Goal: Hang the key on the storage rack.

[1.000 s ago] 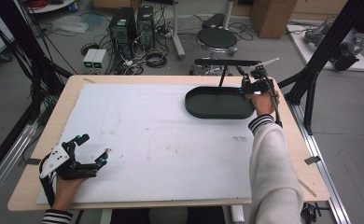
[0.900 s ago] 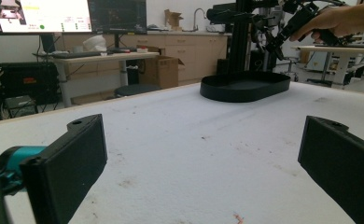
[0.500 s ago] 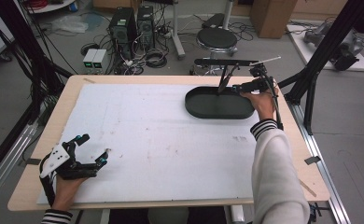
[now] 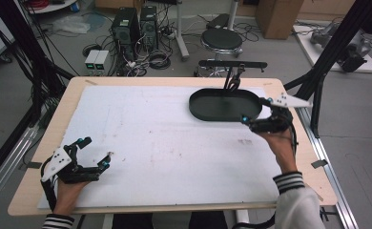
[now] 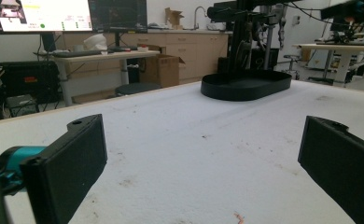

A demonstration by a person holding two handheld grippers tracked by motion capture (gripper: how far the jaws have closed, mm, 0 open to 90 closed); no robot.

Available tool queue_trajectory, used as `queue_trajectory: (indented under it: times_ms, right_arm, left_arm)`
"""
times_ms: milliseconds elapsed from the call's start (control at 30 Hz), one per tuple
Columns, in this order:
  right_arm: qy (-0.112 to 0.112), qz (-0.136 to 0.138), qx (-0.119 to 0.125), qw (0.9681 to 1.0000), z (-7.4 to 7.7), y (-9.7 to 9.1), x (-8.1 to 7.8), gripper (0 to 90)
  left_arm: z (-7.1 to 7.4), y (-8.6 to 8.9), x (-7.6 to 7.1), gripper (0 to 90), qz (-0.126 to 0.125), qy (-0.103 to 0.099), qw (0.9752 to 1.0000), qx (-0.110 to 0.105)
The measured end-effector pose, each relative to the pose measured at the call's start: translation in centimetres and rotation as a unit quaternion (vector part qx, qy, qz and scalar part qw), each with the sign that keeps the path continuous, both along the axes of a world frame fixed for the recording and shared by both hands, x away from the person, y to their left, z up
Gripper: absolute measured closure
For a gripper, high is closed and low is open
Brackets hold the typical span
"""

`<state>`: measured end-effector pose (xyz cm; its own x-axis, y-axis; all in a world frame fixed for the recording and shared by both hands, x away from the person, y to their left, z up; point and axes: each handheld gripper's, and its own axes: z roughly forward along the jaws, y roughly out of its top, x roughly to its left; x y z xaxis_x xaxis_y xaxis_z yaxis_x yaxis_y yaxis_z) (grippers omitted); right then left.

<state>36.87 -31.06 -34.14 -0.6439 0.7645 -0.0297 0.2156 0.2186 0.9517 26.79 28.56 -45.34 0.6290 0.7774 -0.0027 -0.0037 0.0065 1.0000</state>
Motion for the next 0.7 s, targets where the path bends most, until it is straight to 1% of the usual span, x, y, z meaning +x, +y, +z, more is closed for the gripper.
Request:
queue_trajectory:
  times_ms: [33,67,100,133,233,267,333,367,400,433,467,533,700]
  right_arm:
    - [0.003,0.002,-0.001,1.0,-0.4,0.0,-0.6,0.4]
    - [0.0,0.004,0.0,1.0,-0.8,0.0,-1.2,0.4]
    - [-0.021,0.009,0.013,0.9996,-1.4,-0.1,-1.8,0.4]
    - [-0.025,0.015,0.024,0.9993,-2.0,-0.2,-2.6,0.4]
    - [-0.035,0.015,0.034,0.9987,-3.2,-0.4,-3.7,0.4]
    - [-0.041,0.014,0.036,0.9984,-3.7,-0.5,-3.9,0.4]
    - [-0.045,0.012,0.05,0.9976,-4.5,-0.9,-4.4,0.4]
    - [-0.052,0.011,0.056,0.997,-5.0,-1.1,-4.6,0.4]
    - [-0.057,0.009,0.057,0.9967,-5.3,-1.2,-4.7,0.4]
    - [-0.067,0.003,0.058,0.996,-5.7,-1.3,-4.9,0.4]
    - [-0.072,-0.001,0.062,0.9955,-6.0,-1.3,-5.1,0.4]
    - [-0.086,-0.003,0.069,0.9939,-6.9,-1.5,-5.5,0.4]
    - [-0.089,-0.003,0.081,0.9927,-8.4,-1.8,-5.7,0.4]
  left_arm:
    - [0.0,0.0,0.0,1.7,0.0,-0.001,1.0,-0.001]
    - [0.0,0.0,0.0,1.7,0.001,-0.003,1.0,0.0]
    - [0.0,0.0,-0.1,1.7,0.0,-0.004,1.0,0.003]
    - [0.0,-0.1,0.0,1.7,0.001,-0.003,1.0,0.002]
    - [0.0,-0.1,0.0,1.7,0.002,-0.001,1.0,0.002]
    - [0.0,-0.1,0.0,1.7,0.001,-0.001,1.0,0.003]
    - [0.0,-0.1,0.0,1.7,0.002,-0.001,1.0,0.007]
    - [0.0,-0.2,0.0,1.7,0.002,-0.001,1.0,0.007]
    - [0.0,-0.2,0.0,1.7,0.003,-0.001,1.0,0.008]
    - [0.0,-0.2,0.0,1.7,0.003,-0.001,1.0,0.009]
    - [0.0,-0.2,0.0,1.7,0.003,-0.001,1.0,0.009]
    - [0.0,-0.2,0.0,1.7,0.004,-0.002,0.9999,0.012]
    - [0.0,-0.2,-0.1,1.7,0.006,-0.004,0.9999,0.009]
